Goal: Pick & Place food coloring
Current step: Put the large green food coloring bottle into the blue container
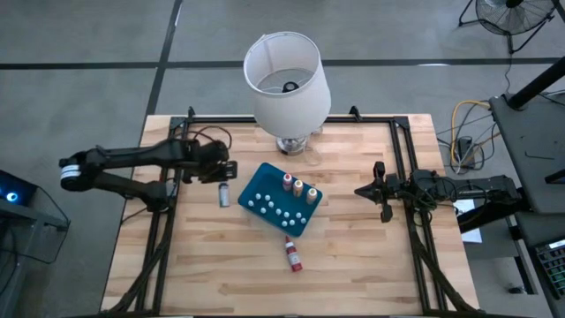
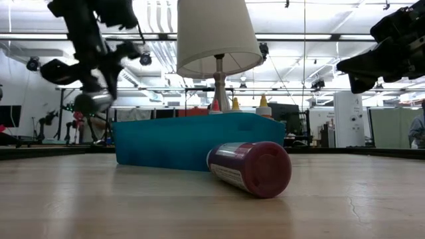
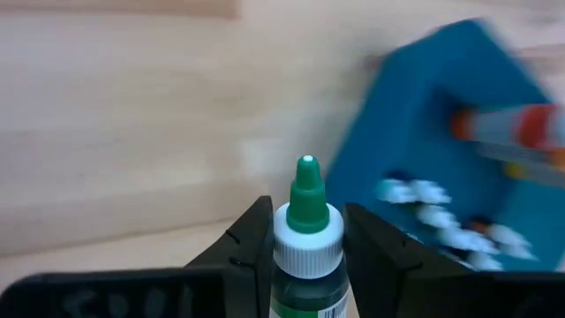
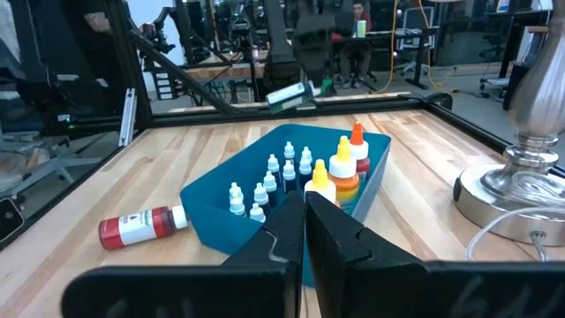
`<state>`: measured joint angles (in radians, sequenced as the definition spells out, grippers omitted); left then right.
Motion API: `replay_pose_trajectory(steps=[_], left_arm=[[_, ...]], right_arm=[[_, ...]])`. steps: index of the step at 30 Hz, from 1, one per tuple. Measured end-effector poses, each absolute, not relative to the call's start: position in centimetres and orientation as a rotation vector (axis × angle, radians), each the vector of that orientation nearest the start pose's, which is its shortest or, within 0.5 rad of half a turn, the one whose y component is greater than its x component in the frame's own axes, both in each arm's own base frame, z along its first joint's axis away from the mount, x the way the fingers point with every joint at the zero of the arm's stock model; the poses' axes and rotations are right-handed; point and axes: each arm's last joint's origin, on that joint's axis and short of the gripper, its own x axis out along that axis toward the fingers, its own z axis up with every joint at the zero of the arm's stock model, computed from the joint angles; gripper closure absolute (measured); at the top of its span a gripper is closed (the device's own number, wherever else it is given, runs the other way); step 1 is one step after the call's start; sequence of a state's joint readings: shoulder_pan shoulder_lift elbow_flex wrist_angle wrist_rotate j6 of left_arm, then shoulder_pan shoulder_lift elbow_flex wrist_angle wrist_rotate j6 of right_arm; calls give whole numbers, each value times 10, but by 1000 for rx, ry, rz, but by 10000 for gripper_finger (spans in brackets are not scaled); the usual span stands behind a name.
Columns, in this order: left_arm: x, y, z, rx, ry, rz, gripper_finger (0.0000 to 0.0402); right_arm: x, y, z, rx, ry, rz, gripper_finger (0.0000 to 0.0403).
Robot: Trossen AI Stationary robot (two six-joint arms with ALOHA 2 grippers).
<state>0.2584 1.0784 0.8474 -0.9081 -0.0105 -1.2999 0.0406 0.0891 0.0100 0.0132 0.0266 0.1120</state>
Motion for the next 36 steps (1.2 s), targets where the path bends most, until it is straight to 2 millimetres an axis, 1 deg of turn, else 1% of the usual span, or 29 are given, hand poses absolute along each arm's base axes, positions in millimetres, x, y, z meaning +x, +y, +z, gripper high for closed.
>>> replay_pose_trajectory(steps=[3,7,23,28,36], left_arm=[[188,47,259,-1250,739,874,317],[199,47,266,-1162,657,794,317],[252,38,262,-898,514,550,317],[257,38,261,-857,515,528,317],[260,39,272,-754,501,481,317]], right_arm=[[102,3,161,110,66,10,394],[102,3,161,110,66,11,394],[102,3,161,110,66,11,394],[102,3,161,110,65,11,394],[102,3,161,109,65,11,394]])
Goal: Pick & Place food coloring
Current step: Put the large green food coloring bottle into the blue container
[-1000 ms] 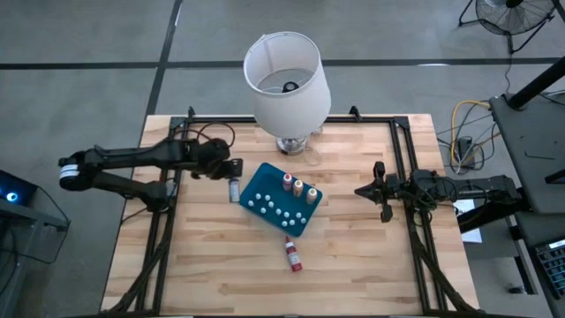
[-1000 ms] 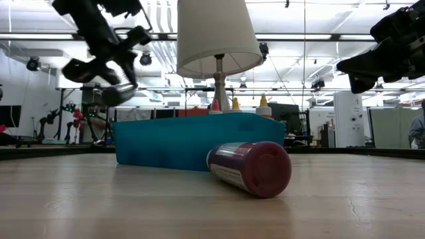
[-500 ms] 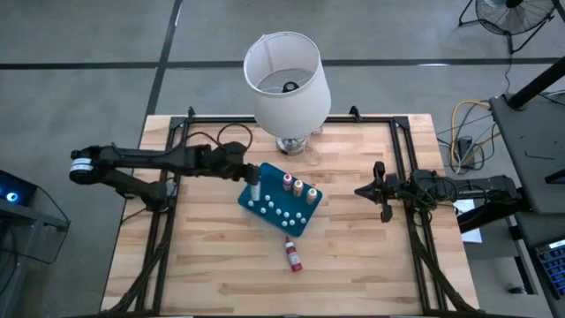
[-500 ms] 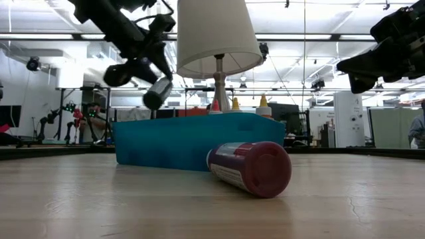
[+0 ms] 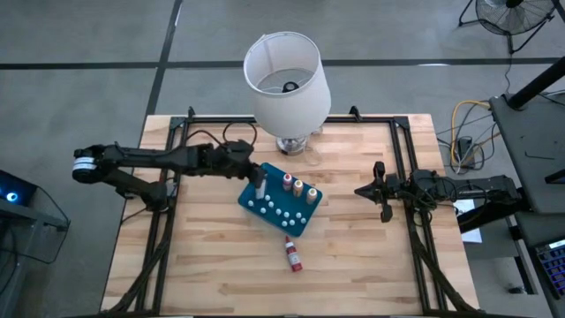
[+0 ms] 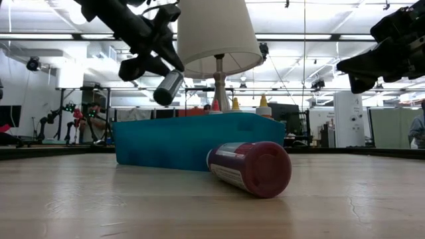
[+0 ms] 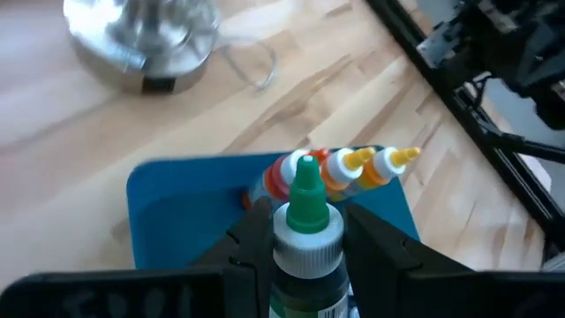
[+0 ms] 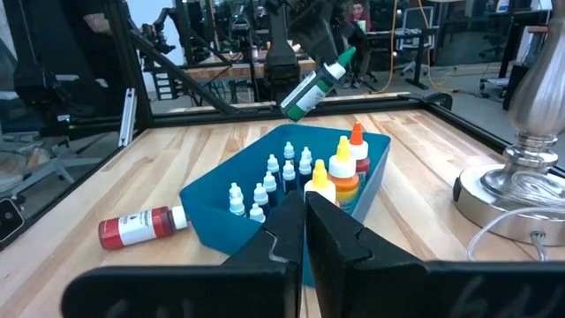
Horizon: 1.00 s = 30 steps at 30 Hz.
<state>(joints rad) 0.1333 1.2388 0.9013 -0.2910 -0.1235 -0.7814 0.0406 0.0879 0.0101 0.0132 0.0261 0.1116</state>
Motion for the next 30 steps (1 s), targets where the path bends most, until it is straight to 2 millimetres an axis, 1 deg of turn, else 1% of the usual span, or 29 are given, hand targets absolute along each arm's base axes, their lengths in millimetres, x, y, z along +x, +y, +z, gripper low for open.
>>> replay_pose_trajectory(steps=[5,11,14,19,26,30], left_arm=[[264,38,279,-623,472,422,316],[266,39,292,-544,446,399,316],[267,38,298,-509,431,437,316],[266,34,300,-433,411,539,316],[266,23,301,-395,387,589,316],[265,12,302,-386,377,581,316]], right_arm=[[102,3,161,110,65,11,394],[102,3,161,110,66,11,394],[102,3,161,110,66,10,394],[102,3,161,110,66,11,394],[102,3,161,110,66,10,394],[102,3,161,110,66,11,394]])
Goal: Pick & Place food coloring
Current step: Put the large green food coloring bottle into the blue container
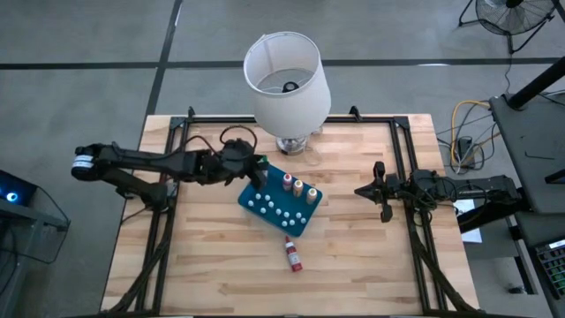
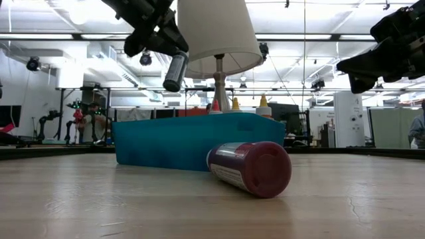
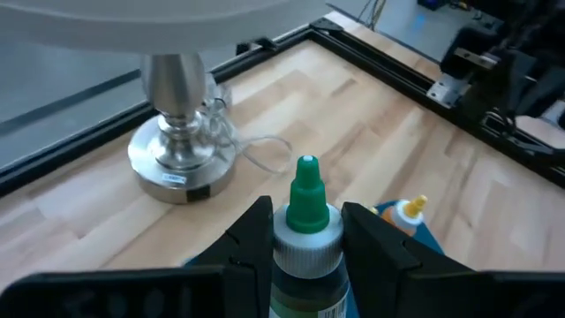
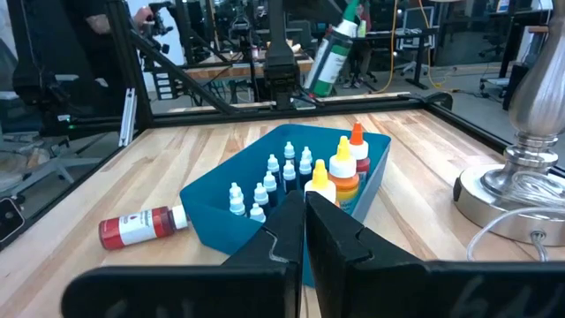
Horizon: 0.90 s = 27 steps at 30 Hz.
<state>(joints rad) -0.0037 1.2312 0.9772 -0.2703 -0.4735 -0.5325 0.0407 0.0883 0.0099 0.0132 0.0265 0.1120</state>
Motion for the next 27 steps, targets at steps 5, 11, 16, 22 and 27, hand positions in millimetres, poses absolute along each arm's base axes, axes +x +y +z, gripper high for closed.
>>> replay_pose_trajectory(steps=[5,11,16,22,27], left_arm=[[263,-3,297,-401,367,579,316],[257,-12,292,-395,354,605,316],[253,-13,284,-393,312,622,316],[253,-17,265,-407,275,601,316],[250,-15,253,-390,262,645,316]], right_arm=[[102,3,161,110,67,11,394],[102,3,161,109,67,11,394],[102,3,161,110,67,11,394],[102,3,161,110,67,11,394],[102,3,161,110,67,11,394]])
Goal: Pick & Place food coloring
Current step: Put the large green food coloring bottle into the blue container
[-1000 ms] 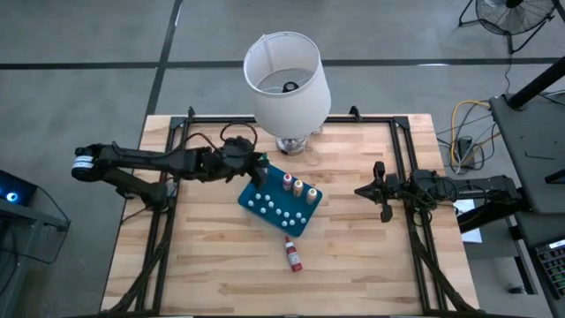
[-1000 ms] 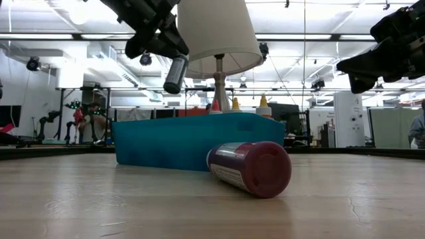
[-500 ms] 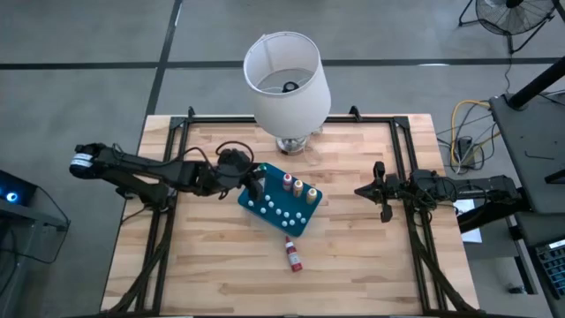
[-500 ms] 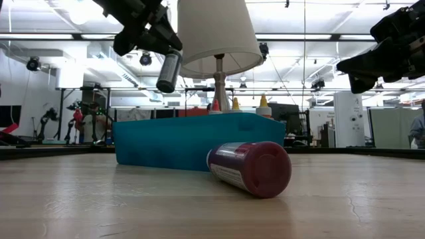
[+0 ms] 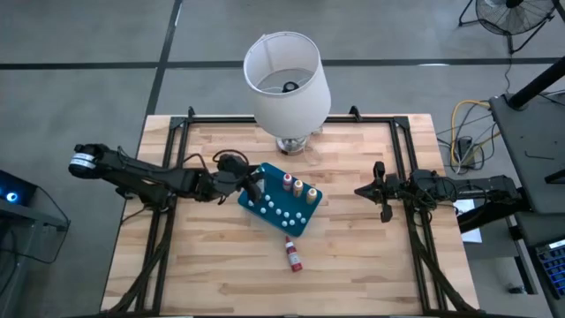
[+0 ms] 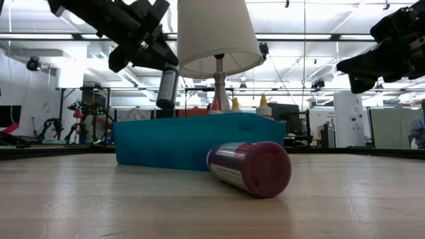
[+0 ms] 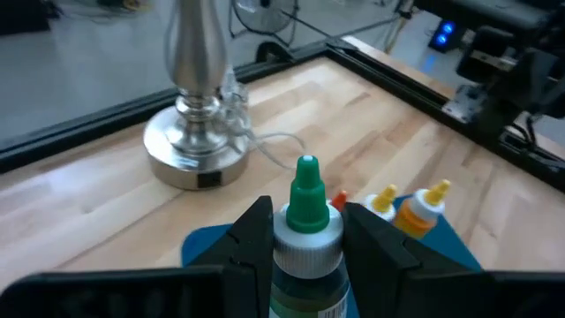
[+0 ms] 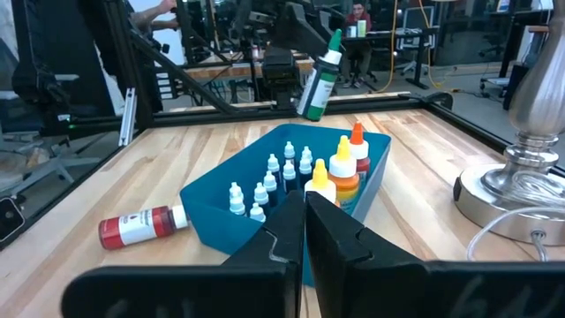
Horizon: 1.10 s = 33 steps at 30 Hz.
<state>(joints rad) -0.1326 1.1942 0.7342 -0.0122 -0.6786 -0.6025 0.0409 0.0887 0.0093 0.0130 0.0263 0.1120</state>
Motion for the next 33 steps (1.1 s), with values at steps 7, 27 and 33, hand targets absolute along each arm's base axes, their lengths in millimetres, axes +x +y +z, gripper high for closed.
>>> replay_pose_trajectory(steps=[7,27,33], left_arm=[[246,-13,245,-316,265,699,316],[276,-10,214,-204,306,723,316],[285,-6,199,-190,321,763,316]], right_arm=[[102,3,161,110,67,11,394],[102,3,161,110,67,10,394],[102,3,161,110,66,11,394]])
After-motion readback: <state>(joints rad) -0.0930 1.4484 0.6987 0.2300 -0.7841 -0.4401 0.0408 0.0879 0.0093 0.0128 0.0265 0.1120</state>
